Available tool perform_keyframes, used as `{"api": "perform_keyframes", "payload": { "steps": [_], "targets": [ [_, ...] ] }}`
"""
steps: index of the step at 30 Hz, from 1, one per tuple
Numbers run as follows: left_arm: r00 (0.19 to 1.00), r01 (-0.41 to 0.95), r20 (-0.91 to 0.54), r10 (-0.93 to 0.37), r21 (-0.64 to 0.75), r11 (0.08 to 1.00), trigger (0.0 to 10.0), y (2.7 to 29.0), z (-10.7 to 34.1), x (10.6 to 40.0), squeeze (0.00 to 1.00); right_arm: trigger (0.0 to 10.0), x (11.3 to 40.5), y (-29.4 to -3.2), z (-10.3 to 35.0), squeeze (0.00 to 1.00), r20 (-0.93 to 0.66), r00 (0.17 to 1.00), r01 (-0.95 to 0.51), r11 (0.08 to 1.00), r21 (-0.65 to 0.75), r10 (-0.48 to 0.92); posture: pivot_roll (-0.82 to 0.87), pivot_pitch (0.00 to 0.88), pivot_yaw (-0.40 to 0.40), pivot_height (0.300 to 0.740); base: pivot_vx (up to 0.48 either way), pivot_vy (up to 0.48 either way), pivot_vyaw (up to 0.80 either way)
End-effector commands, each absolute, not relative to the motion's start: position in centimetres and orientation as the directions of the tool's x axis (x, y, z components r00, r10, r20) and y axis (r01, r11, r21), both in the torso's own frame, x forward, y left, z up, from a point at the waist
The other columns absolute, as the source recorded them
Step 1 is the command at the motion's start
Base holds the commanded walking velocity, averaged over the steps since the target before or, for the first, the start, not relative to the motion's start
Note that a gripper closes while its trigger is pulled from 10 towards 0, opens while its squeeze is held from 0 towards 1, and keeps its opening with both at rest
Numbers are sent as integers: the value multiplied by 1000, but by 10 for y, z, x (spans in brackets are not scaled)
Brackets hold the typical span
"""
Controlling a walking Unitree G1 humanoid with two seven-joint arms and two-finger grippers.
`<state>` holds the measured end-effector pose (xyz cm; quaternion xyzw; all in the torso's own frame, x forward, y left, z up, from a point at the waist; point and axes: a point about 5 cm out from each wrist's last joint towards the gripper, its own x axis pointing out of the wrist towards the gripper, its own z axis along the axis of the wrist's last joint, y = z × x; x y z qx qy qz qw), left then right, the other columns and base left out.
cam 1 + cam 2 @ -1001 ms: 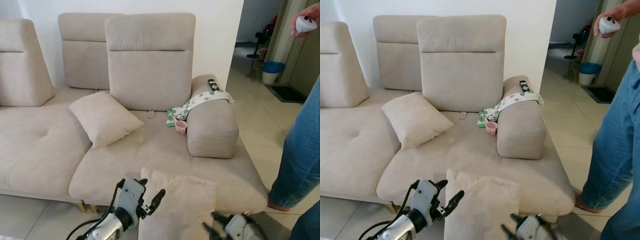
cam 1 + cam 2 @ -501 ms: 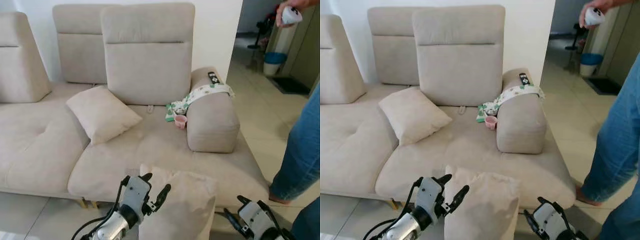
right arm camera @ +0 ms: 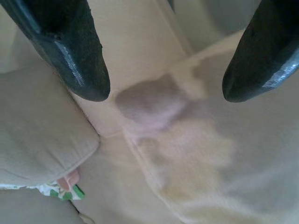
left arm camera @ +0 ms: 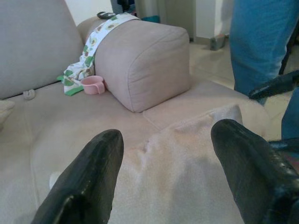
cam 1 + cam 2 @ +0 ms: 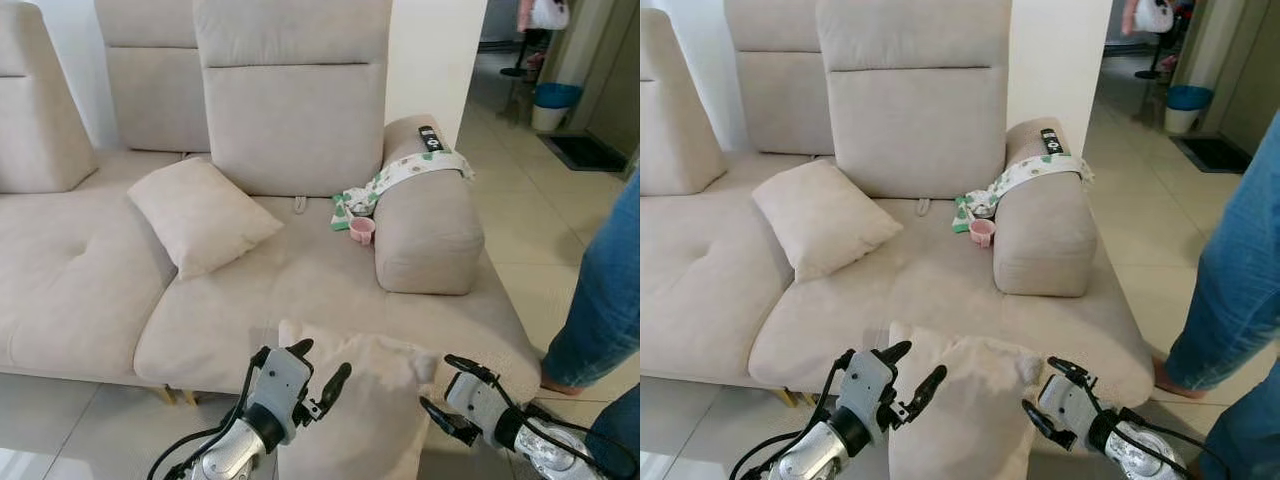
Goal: Move the pillow to the sofa from floor
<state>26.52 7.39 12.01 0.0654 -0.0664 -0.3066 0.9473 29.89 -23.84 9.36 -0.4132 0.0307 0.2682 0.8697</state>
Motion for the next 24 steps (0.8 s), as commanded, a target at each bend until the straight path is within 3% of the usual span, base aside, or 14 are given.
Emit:
{"api": "perform_keyframes", "payload": {
  "steps": [1,14,24],
  "targets": [
    [811,564,63,-581,180,806,10000,75,118,262,0,10000,303,-240,92,0,-306,851,-500,483,-719,427,114,157,52,530,0,0,0],
    [831,532,69,-552,194,824,10000,81,120,264,0,10000,329,-253,113,0,-263,899,-414,487,-769,349,137,145,43,530,0,0,0],
    [837,517,77,-542,210,830,10000,83,125,267,0,10000,331,-227,95,0,-275,867,-473,511,-718,416,153,139,41,530,0,0,0]
  ]
}}
